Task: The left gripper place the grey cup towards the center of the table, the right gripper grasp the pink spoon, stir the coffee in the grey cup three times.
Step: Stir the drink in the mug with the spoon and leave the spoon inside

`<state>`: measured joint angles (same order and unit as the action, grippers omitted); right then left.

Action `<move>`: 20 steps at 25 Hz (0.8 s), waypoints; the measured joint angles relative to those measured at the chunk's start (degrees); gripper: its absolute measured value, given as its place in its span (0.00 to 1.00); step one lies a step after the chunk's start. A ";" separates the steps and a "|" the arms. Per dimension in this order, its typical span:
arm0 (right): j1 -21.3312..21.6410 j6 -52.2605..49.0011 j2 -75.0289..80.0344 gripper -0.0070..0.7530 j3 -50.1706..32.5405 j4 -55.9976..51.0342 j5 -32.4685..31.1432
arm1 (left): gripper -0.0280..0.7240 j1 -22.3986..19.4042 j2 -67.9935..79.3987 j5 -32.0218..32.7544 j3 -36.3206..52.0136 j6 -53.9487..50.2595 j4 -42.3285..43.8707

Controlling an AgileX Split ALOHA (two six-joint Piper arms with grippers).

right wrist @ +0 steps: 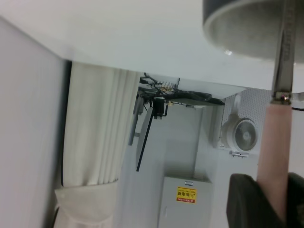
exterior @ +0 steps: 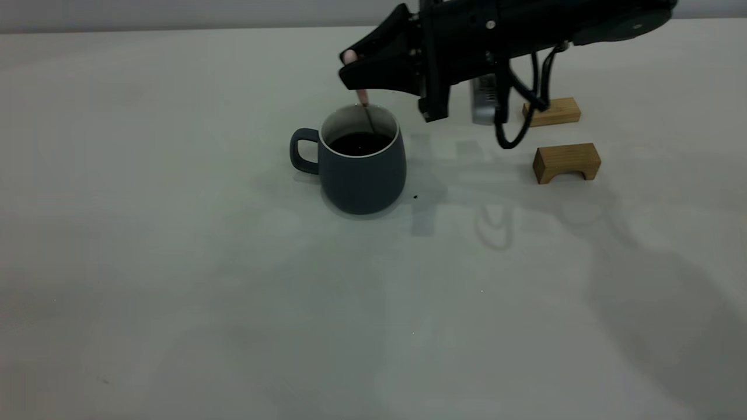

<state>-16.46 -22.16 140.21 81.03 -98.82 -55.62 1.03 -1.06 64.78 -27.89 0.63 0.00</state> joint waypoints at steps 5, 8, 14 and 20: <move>-0.24 -2.72 0.00 0.20 -0.06 0.42 -2.41 | 0.42 0.00 0.00 0.00 0.00 0.00 0.00; -1.52 -0.21 0.00 0.20 0.06 -1.54 -1.96 | 0.42 0.00 0.00 0.00 0.00 0.00 0.00; -1.18 4.35 0.00 0.20 0.19 -1.32 1.22 | 0.42 0.00 0.00 0.00 0.00 0.00 0.00; -0.18 -3.27 0.00 0.20 0.19 3.09 -0.89 | 0.42 0.00 0.00 0.00 0.00 0.00 0.00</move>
<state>-16.63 -25.42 140.21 81.22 -95.74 -56.51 1.03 -1.06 64.78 -27.89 0.63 0.00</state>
